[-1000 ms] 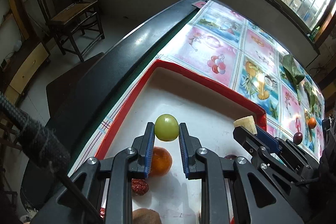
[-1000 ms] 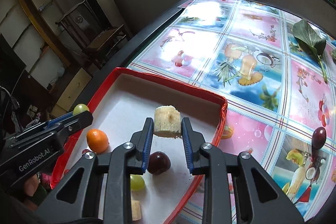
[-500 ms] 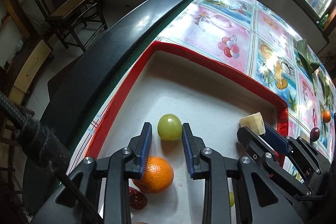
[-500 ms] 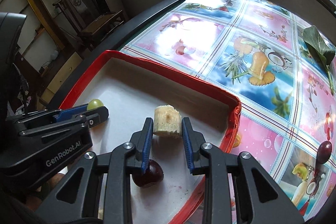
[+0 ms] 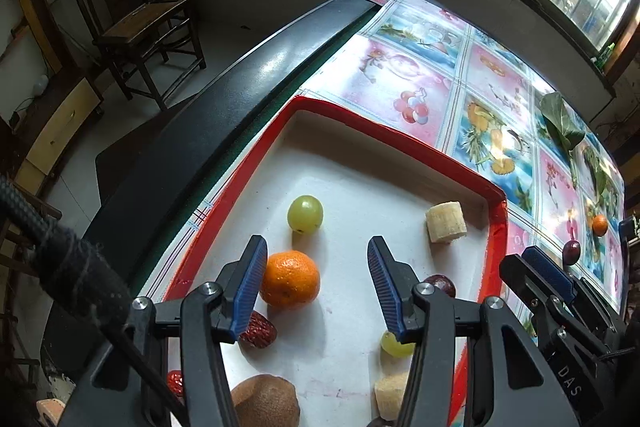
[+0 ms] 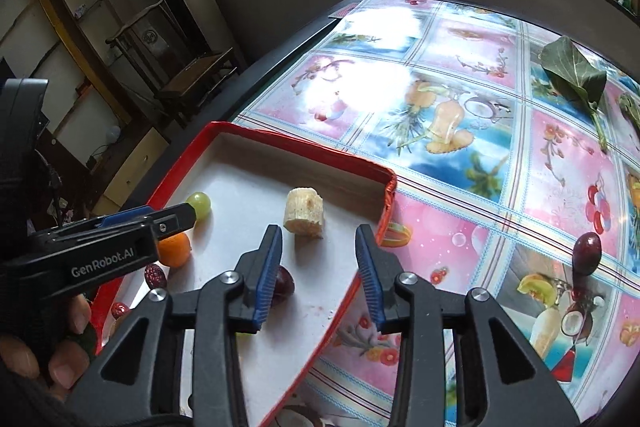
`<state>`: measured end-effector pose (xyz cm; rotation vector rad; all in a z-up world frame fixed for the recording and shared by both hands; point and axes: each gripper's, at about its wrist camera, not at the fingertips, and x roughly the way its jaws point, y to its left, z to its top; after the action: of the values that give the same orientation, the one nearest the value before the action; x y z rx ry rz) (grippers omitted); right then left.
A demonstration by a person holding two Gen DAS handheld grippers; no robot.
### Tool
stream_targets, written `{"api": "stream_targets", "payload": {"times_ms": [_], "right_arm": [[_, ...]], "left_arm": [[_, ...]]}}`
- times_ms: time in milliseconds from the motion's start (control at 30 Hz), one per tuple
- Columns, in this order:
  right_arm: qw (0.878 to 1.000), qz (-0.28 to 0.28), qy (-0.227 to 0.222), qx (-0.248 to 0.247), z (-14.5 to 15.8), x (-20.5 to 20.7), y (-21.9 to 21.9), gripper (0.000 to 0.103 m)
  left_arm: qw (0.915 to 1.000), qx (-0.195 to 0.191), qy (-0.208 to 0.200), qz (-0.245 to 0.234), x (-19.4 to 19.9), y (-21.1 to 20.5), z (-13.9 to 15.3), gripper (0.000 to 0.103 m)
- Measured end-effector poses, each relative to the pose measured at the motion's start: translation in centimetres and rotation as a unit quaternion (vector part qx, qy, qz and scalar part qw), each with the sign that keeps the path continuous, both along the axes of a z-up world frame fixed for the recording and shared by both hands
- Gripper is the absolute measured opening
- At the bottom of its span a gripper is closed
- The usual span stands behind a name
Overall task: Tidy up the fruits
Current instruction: 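Move both open tools back toward the dark plum and mandarin on the cloth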
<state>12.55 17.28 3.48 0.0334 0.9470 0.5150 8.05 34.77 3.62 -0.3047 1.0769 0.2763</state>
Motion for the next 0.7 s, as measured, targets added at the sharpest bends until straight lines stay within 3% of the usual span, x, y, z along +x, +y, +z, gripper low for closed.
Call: {"api": "stream_targets", "payload": {"times_ms": [700], "right_arm": [[0.993, -0.116, 0.011, 0.01, -0.6, -2.4, -14.9, 0.04]], "left_arm": [[0.9962, 0.017, -0.012, -0.085, -1.3, -9.9, 0.8, 0.057]]}}
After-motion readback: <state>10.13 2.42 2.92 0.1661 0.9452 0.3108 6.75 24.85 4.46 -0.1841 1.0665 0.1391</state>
